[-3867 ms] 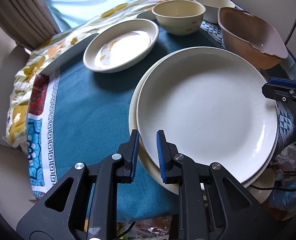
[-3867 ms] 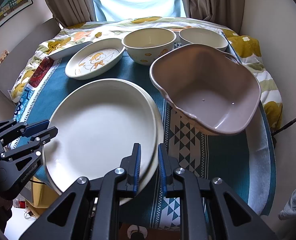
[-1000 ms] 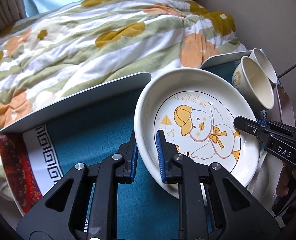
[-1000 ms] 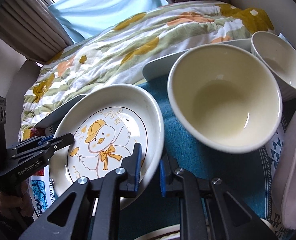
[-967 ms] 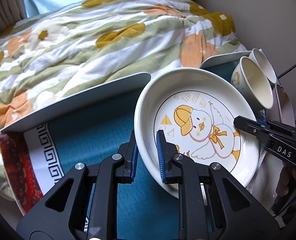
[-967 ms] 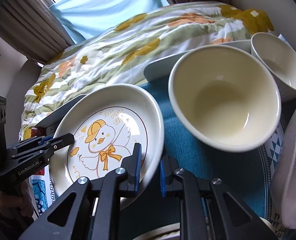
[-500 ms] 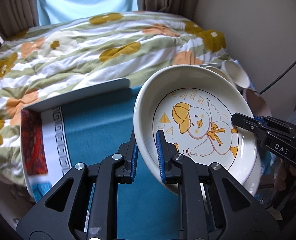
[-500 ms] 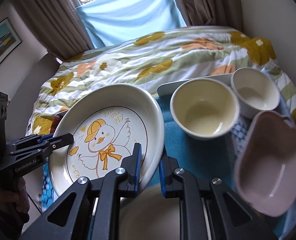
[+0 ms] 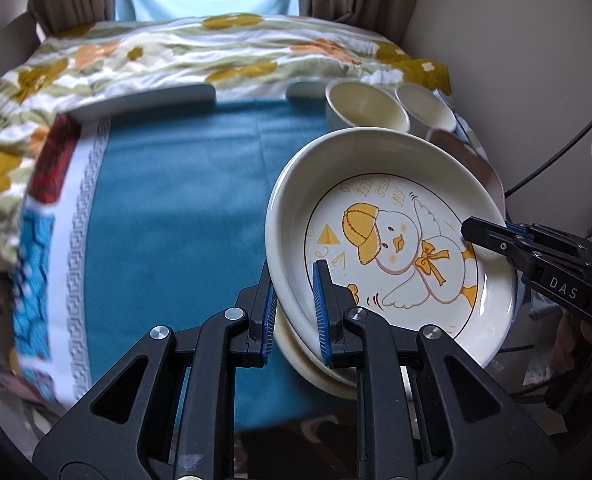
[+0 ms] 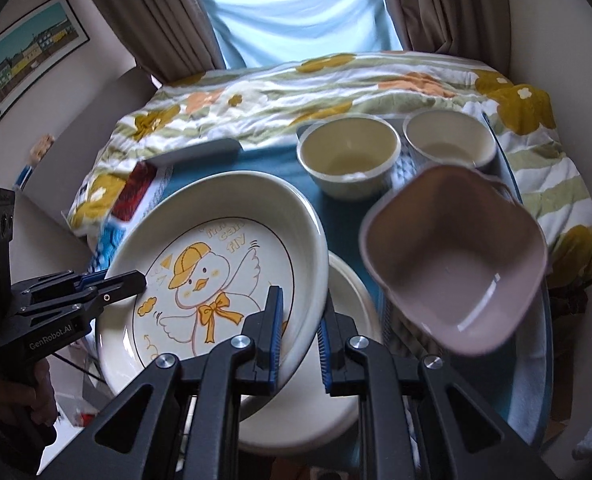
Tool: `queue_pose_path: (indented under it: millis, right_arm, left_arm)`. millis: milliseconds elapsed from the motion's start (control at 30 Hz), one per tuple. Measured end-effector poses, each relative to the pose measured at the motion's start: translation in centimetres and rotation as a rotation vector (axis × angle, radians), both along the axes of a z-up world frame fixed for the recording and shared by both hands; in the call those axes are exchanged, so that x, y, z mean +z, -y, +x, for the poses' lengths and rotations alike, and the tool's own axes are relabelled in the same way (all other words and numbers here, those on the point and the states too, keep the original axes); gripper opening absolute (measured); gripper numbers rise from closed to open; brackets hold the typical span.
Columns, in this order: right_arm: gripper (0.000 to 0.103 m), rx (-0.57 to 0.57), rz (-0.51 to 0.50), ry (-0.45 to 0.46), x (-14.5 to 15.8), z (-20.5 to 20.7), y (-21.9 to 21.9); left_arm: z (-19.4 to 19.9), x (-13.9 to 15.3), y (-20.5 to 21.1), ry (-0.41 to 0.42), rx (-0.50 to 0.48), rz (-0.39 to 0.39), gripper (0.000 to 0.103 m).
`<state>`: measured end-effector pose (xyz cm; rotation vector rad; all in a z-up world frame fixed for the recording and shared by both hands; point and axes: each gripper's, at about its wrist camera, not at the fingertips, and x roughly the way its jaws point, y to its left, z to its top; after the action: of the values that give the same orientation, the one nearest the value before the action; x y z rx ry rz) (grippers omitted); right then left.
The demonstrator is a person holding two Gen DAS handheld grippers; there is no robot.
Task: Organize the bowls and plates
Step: 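Carry the duck-print plate with both tools and lower it onto the plate stack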
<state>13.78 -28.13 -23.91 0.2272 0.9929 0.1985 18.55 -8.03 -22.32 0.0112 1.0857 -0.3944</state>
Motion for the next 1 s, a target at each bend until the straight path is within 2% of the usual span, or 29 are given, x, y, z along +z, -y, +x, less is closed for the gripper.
queue_pose_path:
  millis: [267,467,600,1000]
  right_arm:
    - [0.015,0.017,-0.022,-0.054,-3.9,-1.4,1.6]
    - [0.015,0.023,-0.026,-0.058,-4.8,-1.3,1.7]
    - [0.015,0.020,-0.031,-0.050,-5.1,-1.2,1.6]
    - [0.015,-0.009,-0.043,-0.049,-5.5,-1.5,1.8]
  left_arm:
    - [-1.7,-4.1,2.2,-0.061,0.007,0.016,0.015]
    - [-1.4,-5.7,2.1,-0.076,0.005,0.019,0.016]
    - [-1.0,-6.2,2.3,-0.080,-0.003,0.031,0.016]
    - [-0.7,-6.9,4.0,-0.050,-0.061,0.134,0.017]
